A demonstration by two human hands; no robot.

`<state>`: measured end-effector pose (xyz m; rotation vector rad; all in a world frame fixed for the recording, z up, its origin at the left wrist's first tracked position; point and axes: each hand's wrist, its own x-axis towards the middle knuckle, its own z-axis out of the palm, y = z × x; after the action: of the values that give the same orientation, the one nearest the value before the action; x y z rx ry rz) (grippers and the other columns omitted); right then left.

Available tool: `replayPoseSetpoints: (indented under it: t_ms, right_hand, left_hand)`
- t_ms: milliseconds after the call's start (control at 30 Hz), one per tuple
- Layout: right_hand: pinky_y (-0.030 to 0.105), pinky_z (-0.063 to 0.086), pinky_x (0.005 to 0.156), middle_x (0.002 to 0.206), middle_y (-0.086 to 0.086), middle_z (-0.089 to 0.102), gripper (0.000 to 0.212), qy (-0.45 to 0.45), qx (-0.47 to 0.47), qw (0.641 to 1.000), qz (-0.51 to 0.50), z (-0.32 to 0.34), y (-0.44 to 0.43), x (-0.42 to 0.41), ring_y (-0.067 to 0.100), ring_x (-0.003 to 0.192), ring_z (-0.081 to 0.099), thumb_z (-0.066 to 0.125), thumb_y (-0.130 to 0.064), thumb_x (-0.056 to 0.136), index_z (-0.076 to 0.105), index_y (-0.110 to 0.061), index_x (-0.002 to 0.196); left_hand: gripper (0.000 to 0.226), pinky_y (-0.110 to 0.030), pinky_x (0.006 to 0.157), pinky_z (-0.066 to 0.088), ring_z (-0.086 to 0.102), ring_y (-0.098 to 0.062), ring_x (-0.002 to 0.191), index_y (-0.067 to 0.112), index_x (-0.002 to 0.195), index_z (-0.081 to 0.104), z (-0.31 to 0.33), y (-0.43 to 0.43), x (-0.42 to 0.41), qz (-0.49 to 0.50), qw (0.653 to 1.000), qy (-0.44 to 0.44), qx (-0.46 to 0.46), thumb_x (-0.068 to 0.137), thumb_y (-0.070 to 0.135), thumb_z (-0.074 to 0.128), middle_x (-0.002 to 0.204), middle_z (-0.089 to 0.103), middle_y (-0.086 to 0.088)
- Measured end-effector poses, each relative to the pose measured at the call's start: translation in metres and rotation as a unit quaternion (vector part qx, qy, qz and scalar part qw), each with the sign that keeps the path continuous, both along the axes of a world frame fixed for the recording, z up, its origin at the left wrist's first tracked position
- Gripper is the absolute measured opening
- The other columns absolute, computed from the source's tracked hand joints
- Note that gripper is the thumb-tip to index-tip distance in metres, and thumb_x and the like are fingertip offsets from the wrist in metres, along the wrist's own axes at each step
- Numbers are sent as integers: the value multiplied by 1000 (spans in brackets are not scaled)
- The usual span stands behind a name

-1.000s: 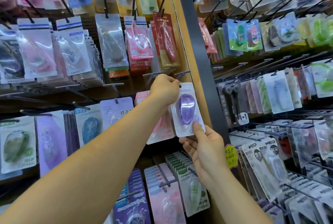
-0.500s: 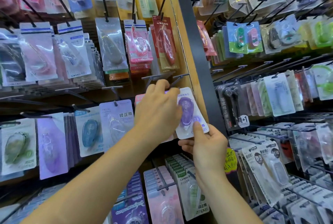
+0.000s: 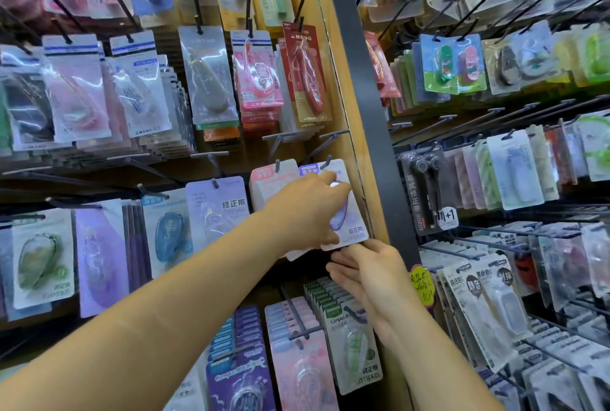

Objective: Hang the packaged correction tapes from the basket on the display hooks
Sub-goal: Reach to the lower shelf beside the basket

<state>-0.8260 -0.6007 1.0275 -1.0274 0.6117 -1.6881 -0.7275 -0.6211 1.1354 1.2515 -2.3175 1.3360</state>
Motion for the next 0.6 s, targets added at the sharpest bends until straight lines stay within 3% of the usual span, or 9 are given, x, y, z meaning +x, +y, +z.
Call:
replayPoseSetpoints:
  t_ms: [100, 167, 233, 333, 467, 600]
  right_hand:
    - [46, 56, 94, 100, 22, 69, 22, 69, 10, 997, -30, -5, 13, -7, 38, 105, 67, 53, 2, 94, 56, -16, 82]
    - [48, 53, 95, 106, 27, 68, 21, 95, -6, 995, -26, -9, 22, -11, 41, 106, 66, 51, 3, 94, 59, -17, 94]
    - [33, 60, 77, 95, 20, 72, 23, 131, -21, 991, -16, -15, 28, -16, 29, 88, 73, 52, 4, 94, 62, -11, 107]
    - [22, 54, 57, 75, 10, 72, 22, 191, -41, 981, -5, -22, 39, -20, 14, 61, 67, 51, 4, 95, 67, -10, 101]
    - [19, 49, 51, 70, 10, 69, 22, 240, -74, 968, 20, -31, 53, -24, 15, 57, 63, 50, 3, 95, 69, -7, 93]
    - [20, 46, 50, 72, 10, 69, 23, 285, -105, 952, 33, -34, 64, -21, 16, 57, 63, 51, 1, 96, 70, -9, 91]
  left_hand:
    - [61, -42, 92, 50, 51, -31, 120, 20, 134, 45, -13, -7, -3, 25, 998, -27, -58, 82, 39, 71, 143, 42, -12]
    - [62, -41, 90, 47, 50, -30, 122, 22, 137, 40, -18, -8, -1, 24, 997, -26, -73, 84, 37, 70, 149, 35, -13]
    - [65, -41, 92, 46, 47, -30, 126, 25, 140, 36, -20, -7, 3, 18, 997, -23, -75, 86, 34, 70, 153, 28, -14]
    - [69, -47, 90, 49, 45, -32, 125, 27, 141, 36, -23, -1, 10, 0, 998, -10, -69, 83, 29, 73, 153, 26, -14]
    - [69, -44, 68, 53, 57, -39, 98, 16, 123, 56, -29, 11, 24, -52, 994, 21, -98, 60, 8, 83, 133, 52, -19]
    - [43, -46, 76, 54, 57, -38, 99, 11, 115, 64, -40, 30, 43, -121, 982, 101, -101, 73, 4, 74, 125, 56, -19]
